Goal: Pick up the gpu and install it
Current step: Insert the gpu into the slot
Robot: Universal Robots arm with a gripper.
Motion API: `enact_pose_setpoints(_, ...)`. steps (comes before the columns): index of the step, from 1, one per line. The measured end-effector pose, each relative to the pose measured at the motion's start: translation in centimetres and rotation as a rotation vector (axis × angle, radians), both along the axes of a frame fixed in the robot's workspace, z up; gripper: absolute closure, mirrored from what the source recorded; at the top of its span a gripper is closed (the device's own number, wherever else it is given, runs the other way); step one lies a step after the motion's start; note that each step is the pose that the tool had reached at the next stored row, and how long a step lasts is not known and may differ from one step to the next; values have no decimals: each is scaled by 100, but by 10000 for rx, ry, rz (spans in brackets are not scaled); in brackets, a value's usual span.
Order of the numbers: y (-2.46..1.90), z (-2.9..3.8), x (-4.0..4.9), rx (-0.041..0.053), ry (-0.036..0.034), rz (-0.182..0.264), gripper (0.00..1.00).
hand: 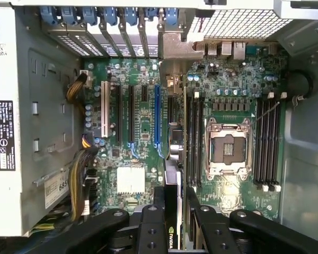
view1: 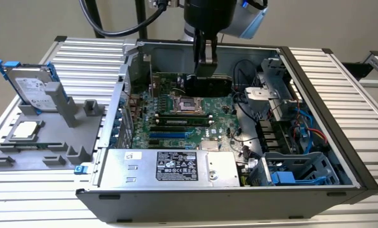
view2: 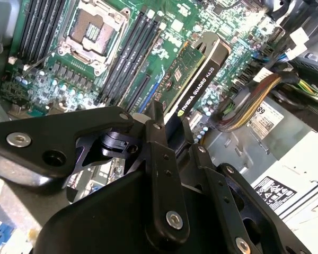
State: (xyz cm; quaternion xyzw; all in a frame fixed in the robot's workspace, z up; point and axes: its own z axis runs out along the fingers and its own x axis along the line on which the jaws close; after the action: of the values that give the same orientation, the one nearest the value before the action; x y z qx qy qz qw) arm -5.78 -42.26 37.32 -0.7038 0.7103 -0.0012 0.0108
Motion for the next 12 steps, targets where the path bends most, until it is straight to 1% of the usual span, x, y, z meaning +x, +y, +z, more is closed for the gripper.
enact_pose_setpoints(12,0,-38,0,-1,1,3,100)
